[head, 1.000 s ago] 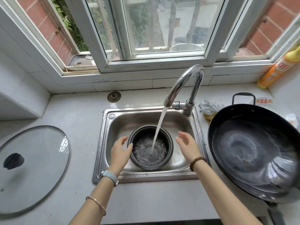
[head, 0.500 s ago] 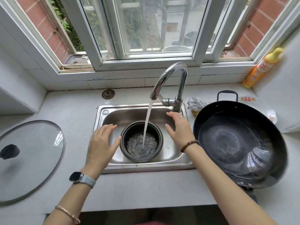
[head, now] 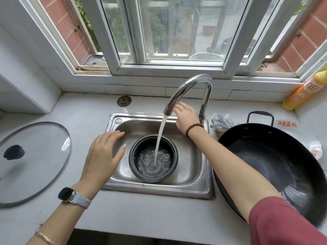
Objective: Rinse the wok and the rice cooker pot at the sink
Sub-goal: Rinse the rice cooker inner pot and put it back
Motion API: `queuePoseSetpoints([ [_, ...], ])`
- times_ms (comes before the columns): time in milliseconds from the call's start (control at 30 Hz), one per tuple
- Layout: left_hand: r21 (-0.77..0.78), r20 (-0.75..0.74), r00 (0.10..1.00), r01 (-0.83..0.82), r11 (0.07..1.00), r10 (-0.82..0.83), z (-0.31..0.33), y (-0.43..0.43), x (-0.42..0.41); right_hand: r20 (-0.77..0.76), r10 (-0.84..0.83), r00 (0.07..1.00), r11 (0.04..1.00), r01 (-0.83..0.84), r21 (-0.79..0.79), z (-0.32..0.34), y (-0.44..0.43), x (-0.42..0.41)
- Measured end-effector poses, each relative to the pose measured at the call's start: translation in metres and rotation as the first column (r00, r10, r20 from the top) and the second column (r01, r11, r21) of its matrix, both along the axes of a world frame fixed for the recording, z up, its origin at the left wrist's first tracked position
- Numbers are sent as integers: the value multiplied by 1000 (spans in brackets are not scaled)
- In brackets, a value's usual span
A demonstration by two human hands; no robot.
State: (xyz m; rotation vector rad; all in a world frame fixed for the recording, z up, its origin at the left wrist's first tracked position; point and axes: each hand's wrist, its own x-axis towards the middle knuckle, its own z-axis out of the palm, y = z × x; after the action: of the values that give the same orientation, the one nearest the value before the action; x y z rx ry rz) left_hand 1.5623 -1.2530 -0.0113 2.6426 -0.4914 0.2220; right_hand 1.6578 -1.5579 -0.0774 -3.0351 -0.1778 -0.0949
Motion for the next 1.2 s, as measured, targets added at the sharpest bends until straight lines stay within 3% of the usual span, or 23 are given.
queuePoseSetpoints([
  [300, 45, -3, 1000, 15, 999, -15, -1, -17, 3, -41, 40, 998, 990, -45, -133, -1, -11, 6],
  [533, 39, 11, 999, 40, 998, -41, 0, -26, 1, 96, 85, 992, 965, -58, -255, 3, -13, 6],
  [667, 33, 1, 999, 40, 999, -40, -2, -26, 0, 240, 78, 967, 976, -25, -216, -1, -22, -1],
  [767, 22, -18, 999, 31, 999, -31, -2, -27, -2, 263, 61, 963, 984, -14, -180, -3, -23, -4],
  [833, 15, -26, 999, 29, 999, -29, -2, -26, -4, 249, 35, 968, 992, -5, -123, -2, -20, -6],
  [1000, -26, -60, 998, 1, 1000, -3, -6, -21, -5, 168, -50, 984, 971, 9, 237, 5, -9, -25],
  [1100, -64, -115, 993, -37, 997, 29, -17, -18, -3, 108, -171, 979, 872, 99, 479, 11, -1, -47],
  [1200, -141, -253, 963, -131, 981, 93, -40, -14, 5, -150, -291, 945, 695, 317, 646, 7, 9, -70],
])
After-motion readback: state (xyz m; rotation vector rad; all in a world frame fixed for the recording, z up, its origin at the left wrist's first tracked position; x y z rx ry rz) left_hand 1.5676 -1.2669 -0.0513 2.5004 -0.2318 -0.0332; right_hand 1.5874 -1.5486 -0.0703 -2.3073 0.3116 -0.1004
